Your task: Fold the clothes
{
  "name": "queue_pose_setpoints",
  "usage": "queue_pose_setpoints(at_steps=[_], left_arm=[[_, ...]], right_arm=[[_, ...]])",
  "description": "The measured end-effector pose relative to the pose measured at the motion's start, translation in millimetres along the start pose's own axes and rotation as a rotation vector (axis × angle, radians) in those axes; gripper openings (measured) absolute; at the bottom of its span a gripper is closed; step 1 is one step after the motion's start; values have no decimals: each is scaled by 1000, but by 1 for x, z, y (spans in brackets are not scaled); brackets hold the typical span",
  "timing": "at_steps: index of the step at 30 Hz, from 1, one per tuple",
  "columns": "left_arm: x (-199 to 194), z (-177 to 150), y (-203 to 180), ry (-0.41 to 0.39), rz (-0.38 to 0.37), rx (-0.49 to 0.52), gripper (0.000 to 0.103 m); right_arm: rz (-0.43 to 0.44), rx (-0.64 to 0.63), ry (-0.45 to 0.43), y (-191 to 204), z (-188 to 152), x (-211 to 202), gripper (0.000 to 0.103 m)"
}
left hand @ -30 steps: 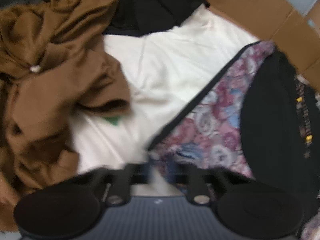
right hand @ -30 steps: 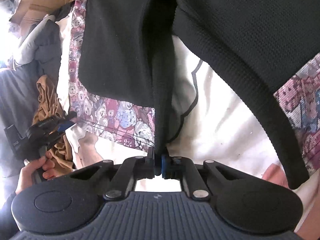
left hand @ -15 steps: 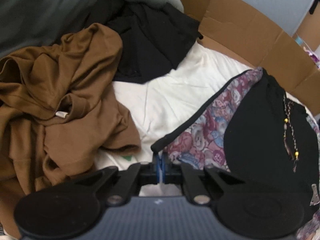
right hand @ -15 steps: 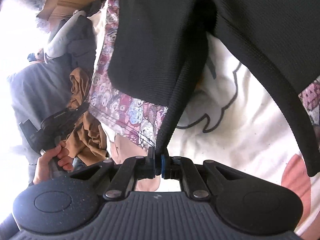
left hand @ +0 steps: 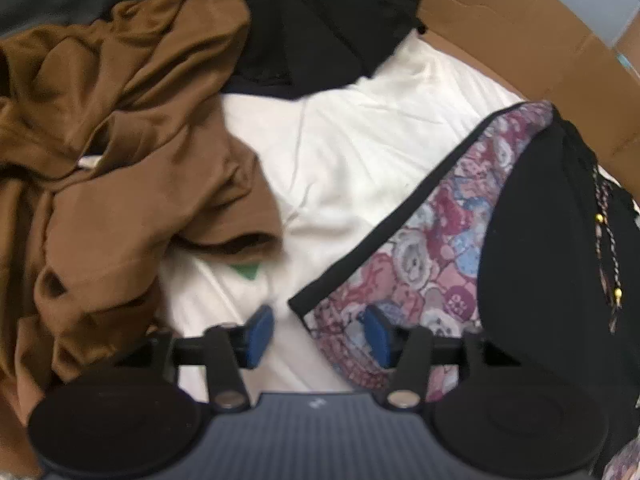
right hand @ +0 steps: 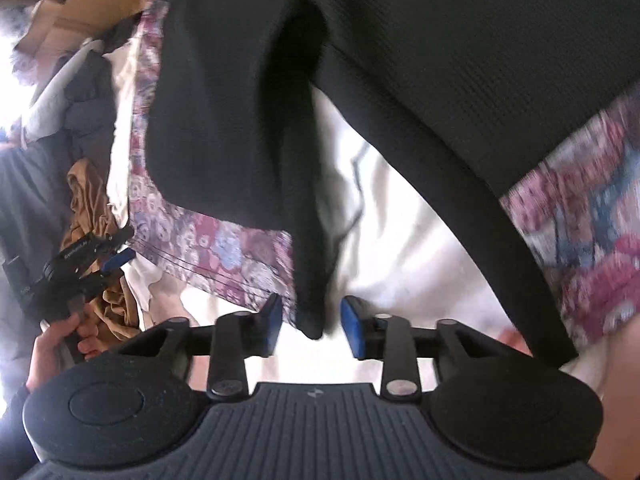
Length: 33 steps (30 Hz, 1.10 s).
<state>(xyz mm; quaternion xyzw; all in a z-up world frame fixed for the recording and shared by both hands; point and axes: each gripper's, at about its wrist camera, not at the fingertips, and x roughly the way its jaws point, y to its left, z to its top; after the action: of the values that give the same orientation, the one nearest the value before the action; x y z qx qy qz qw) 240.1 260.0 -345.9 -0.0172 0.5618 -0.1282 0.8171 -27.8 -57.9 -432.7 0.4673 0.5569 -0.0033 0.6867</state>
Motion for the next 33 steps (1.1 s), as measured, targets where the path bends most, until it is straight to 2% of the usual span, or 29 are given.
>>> queue_pose_setpoints(at_steps=[3,10,11,12,13,14,16,23,29,30,32,33], left_arm=[[3,0,-1,12,5,15,54],[9,6,-4,19,5,37,47],[10,6,-5,17,8,40,45],[10,7,-5,12,16,43,38],[8,7,-4,7,16,40,23],[6,7,-3,2,15,37,16],[3,8,0,-9,14,30,6],[-14,12,6,-43,57,60,5],[-10,8,7,3,59,57,6],[-8,8,6,8,65,54,11],[-6,8,4,11,80,49,14],[-6,8,2,9,84,42,16]], right_arm=[[-6,-32,-40,7,6,-1,49],[31,-7,-33,4,11,8,46],[36,-3,-32,4,12,9,38],[41,1,-30,4,13,11,22],[46,-4,-19,4,11,11,2],[54,-8,-9,5,10,12,0],[69,-15,10,7,7,15,0],[123,-40,79,13,-1,24,0],[68,-57,77,13,1,23,0],[44,-68,77,15,2,23,1],[10,-73,78,15,5,21,5],[7,-71,80,16,6,18,13]])
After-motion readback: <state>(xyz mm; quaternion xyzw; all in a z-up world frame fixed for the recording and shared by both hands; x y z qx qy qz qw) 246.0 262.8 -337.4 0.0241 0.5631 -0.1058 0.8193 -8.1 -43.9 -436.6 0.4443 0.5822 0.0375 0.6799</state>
